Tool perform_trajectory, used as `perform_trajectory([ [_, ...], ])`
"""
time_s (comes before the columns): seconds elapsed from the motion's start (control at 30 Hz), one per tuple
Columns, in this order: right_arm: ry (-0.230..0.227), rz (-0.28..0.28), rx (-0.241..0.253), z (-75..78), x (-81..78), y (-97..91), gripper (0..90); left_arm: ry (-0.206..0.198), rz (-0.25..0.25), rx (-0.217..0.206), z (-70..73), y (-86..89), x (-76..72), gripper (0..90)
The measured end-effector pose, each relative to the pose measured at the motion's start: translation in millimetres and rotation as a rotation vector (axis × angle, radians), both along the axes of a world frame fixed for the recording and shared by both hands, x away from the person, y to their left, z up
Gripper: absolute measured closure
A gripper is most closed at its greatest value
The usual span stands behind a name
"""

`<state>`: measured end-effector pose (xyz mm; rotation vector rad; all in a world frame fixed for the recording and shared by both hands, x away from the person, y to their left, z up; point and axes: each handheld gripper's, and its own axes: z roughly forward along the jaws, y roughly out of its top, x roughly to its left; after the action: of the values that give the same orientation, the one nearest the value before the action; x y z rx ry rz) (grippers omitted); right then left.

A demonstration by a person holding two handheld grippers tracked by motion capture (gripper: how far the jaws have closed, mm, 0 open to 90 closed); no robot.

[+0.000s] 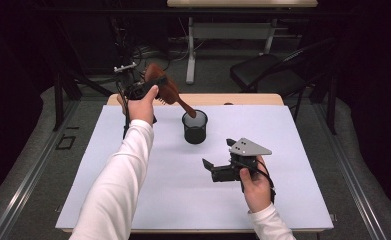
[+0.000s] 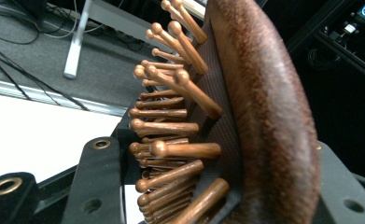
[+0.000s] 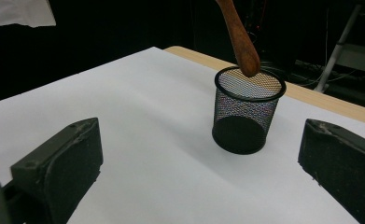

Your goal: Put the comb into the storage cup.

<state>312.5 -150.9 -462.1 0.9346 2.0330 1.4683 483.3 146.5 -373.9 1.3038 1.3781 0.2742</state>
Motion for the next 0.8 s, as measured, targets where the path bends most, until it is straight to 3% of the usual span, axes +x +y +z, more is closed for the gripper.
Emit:
perform_trajectory([
  [0.8, 0.001, 0.002, -0.001, -0.5, 0.0, 0.0, 0.0, 0.009, 0.021, 0.041, -4.2, -5.1, 2.6, 49.9],
])
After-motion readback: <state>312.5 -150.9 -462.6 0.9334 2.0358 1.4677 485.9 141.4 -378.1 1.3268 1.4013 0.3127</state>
